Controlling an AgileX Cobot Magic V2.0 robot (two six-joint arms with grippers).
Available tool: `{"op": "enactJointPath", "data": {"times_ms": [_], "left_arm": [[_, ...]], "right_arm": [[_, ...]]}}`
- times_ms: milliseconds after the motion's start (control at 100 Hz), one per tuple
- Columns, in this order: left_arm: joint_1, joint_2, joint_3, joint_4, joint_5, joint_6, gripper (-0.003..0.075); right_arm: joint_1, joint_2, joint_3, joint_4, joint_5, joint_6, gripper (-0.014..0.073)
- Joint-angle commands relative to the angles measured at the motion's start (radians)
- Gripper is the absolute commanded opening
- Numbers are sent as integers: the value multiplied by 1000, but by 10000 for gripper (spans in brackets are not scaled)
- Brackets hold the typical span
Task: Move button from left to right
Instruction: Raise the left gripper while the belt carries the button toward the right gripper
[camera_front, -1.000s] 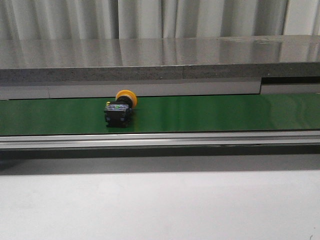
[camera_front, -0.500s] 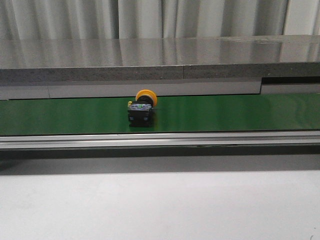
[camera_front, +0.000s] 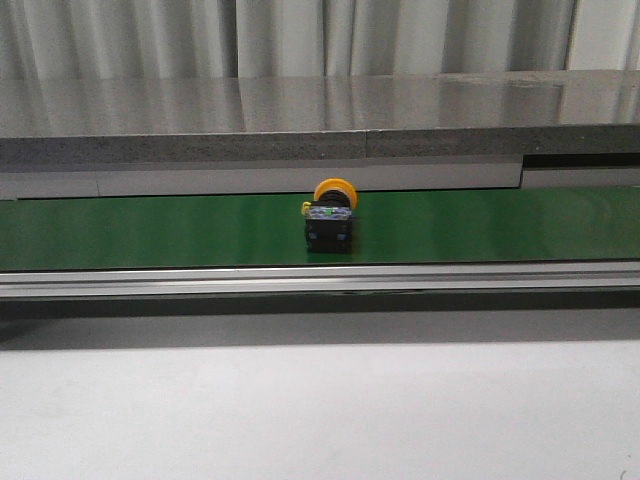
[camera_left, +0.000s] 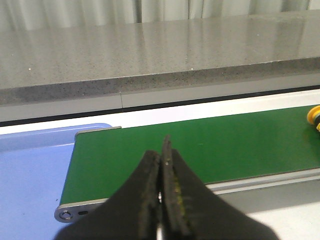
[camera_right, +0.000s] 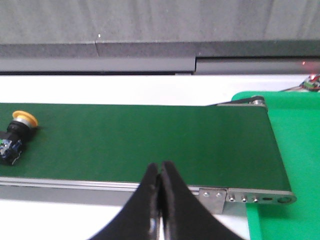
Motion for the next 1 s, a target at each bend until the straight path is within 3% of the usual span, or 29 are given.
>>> {"op": "enactJointPath", "data": {"times_ms": [0, 240, 630, 730, 900, 990], "left_arm": [[-7, 13, -30, -11, -83, 3, -20], [-7, 13, -30, -11, -83, 3, -20], [-7, 13, -30, -11, -83, 3, -20], [-7, 13, -30, -11, -83, 3, -20], [-7, 13, -30, -11, -83, 3, -20], [-7, 13, -30, -11, -83, 3, -20]], "right_arm": [[1, 106, -103, -9, 15, 0, -68], [1, 333, -272, 25, 145, 0, -68], [1, 423, -289, 57, 147, 0, -46], [1, 423, -289, 57, 151, 0, 76], [1, 423, -289, 57, 151, 0, 447], [1, 423, -289, 57, 145, 0, 563]]}}
